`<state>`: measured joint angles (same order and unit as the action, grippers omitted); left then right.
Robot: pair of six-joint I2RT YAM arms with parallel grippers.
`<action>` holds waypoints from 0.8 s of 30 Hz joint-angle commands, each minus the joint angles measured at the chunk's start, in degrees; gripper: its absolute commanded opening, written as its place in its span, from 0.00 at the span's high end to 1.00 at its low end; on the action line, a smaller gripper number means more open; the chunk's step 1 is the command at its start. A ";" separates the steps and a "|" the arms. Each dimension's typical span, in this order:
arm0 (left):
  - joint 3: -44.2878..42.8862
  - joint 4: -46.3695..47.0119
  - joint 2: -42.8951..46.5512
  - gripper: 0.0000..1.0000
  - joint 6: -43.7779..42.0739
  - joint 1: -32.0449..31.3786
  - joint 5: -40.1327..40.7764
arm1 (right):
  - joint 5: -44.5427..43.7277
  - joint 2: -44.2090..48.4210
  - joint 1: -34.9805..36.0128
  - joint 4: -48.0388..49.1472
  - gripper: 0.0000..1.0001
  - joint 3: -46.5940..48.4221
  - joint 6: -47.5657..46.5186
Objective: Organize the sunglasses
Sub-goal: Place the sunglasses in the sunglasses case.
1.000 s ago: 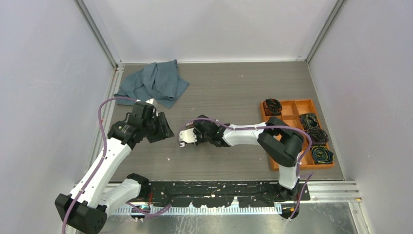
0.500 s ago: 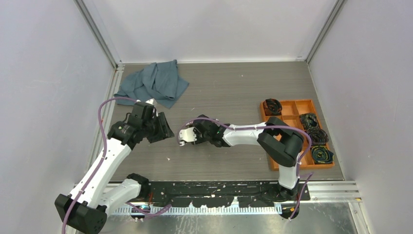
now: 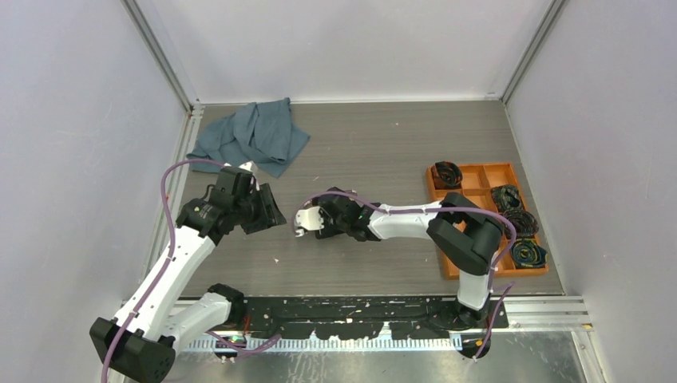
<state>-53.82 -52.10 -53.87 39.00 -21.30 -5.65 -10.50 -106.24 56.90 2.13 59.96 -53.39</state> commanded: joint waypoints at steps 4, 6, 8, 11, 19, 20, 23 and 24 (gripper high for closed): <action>-0.32 1.73 0.82 0.52 -0.07 0.29 -0.91 | -0.98 5.11 1.16 -1.41 0.23 -1.96 2.29; -0.22 1.82 0.78 0.52 -0.07 0.29 -1.12 | -1.54 5.80 1.33 -1.10 0.22 -2.26 2.49; -0.23 1.84 0.78 0.52 0.00 0.29 -1.36 | -2.15 6.46 1.51 -0.74 0.22 -2.48 2.82; -0.32 1.91 0.82 0.52 0.02 0.29 -1.42 | -3.03 7.31 1.84 -0.41 0.21 -2.65 2.85; -0.41 1.65 1.21 0.52 0.02 0.29 -1.51 | -5.53 9.59 2.59 -0.20 0.18 -3.24 2.41; -0.41 1.65 1.28 0.52 0.02 0.29 -1.55 | -5.64 9.85 2.79 -0.20 0.18 -3.33 2.41; -0.49 1.69 1.26 0.52 0.06 0.29 -1.60 | -6.53 11.01 3.15 -0.11 0.17 -3.75 2.32; -0.49 1.73 1.23 0.52 0.03 0.34 -1.65 | -6.74 11.35 3.33 -0.22 0.17 -3.86 2.32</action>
<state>-53.82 -52.07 -53.71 39.00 -21.30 -6.17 -14.94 -99.11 59.48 0.23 56.14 -51.05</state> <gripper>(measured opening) 0.482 0.824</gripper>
